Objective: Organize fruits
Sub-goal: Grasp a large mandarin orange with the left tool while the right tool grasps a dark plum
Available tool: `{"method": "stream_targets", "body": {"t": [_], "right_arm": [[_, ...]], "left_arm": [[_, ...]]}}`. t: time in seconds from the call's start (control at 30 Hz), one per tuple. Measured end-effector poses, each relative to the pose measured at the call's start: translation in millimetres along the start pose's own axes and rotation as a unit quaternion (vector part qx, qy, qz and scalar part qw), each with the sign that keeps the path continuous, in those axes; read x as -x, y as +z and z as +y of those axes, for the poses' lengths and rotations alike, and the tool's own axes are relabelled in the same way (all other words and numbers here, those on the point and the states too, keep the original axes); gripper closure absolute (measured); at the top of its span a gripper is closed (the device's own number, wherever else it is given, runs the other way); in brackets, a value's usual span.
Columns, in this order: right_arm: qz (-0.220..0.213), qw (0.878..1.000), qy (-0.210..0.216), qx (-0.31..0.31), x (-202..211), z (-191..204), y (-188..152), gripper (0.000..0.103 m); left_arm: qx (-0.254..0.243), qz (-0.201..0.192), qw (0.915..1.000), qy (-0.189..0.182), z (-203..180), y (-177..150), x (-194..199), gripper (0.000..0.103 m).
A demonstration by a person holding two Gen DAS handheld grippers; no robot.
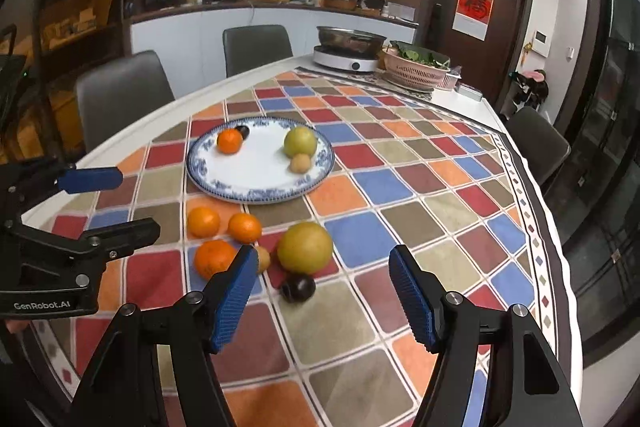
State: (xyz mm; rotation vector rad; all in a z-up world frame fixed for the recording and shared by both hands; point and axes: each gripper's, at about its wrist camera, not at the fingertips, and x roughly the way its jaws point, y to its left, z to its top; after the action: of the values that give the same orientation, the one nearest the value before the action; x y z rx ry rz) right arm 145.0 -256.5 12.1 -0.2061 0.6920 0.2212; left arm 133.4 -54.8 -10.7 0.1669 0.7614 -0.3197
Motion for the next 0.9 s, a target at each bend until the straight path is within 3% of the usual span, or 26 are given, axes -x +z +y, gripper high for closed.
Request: {"method": "stream_targets", "body": {"t": [0.73,0.8,0.9], "right_arm": [[0.061,0.997,0.051,0.014,-42,0,-31,0.036],[0.068,0.996,0.058,0.014,-48,-1,-32,0.043],[0.078,0.994,0.07,0.007,-57,-3,-32,0.043]], "left_arm": [[-0.049,0.045,0.9949,-0.076,-15,-15,-54,0.036],[-0.051,0.049,0.994,-0.083,-15,-13,-57,0.04],[-0.05,0.059,0.9932,-0.087,-13,-10,-65,0.041]]}}
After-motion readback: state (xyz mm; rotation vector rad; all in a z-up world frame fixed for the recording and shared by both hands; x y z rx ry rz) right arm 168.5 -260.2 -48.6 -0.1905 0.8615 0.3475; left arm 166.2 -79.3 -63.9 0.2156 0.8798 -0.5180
